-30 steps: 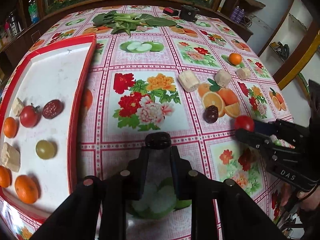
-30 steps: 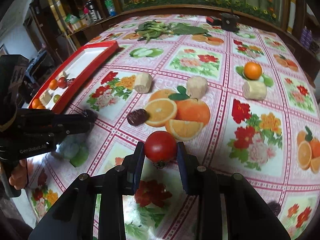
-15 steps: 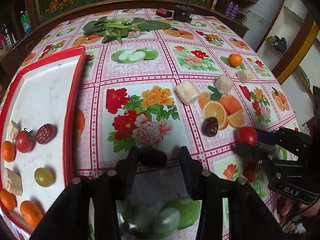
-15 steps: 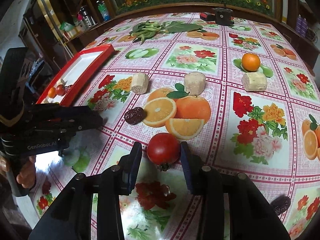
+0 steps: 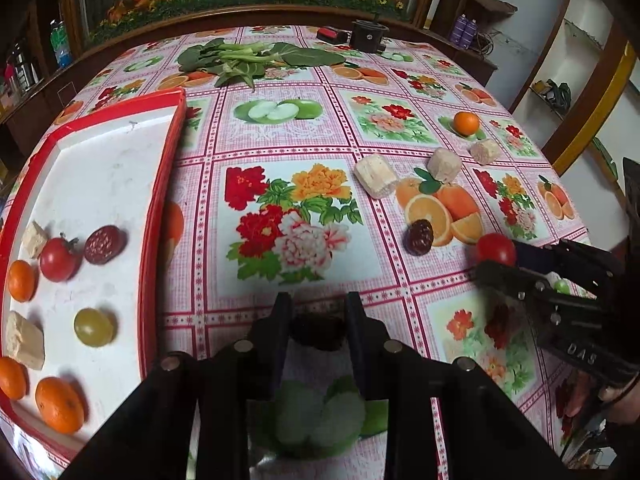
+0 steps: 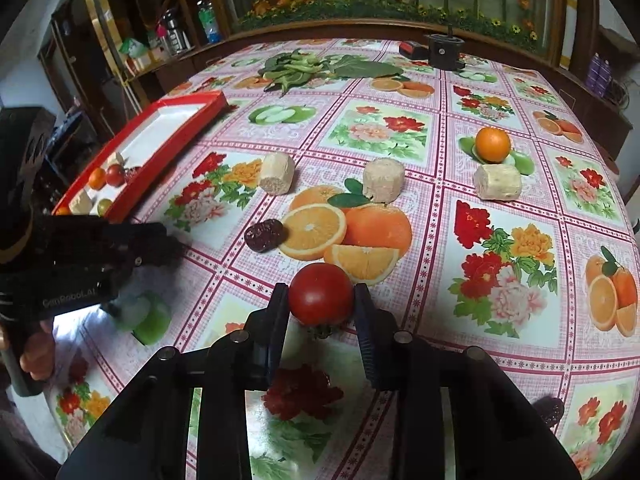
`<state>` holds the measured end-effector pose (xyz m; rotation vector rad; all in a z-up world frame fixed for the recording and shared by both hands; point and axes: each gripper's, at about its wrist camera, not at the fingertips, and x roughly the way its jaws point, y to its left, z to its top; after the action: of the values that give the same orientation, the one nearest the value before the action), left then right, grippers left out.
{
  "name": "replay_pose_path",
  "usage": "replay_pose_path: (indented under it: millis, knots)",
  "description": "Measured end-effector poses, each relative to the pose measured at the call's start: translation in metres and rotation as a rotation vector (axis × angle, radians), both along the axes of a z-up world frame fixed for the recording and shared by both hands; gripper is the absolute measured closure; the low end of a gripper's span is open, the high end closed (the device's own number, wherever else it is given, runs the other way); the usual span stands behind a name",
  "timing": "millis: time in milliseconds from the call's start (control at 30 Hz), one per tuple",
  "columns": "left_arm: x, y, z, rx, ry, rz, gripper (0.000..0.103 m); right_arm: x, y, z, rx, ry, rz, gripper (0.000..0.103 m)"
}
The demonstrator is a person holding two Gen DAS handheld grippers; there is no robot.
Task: Organize fruits
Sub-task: 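Grasp a red tomato with the right tool while the left tool grasps a dark date, then carry the red tomato and dark date over the white tray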
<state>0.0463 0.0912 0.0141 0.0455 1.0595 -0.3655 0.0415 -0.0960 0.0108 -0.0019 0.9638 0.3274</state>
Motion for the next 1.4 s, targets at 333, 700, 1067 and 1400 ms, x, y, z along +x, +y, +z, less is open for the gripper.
replay_pose_path:
  millis: [333, 700, 1067, 1400]
  knots:
    - [-0.014, 0.008, 0.009, -0.060, 0.006, -0.009, 0.073, -0.003, 0.007, 0.004, 0.007, 0.009, -0.003, 0.072]
    - [-0.011, 0.043, 0.029, -0.091, -0.021, 0.023, 0.073, 0.006, 0.050, 0.023, 0.012, -0.020, 0.049, 0.072]
    - [0.023, 0.128, 0.049, -0.068, -0.058, 0.143, 0.073, 0.043, 0.131, 0.045, 0.040, -0.050, 0.146, 0.072]
    - [0.071, 0.185, 0.047, -0.020, -0.062, 0.240, 0.073, 0.085, 0.206, 0.045, 0.046, -0.057, 0.222, 0.072]
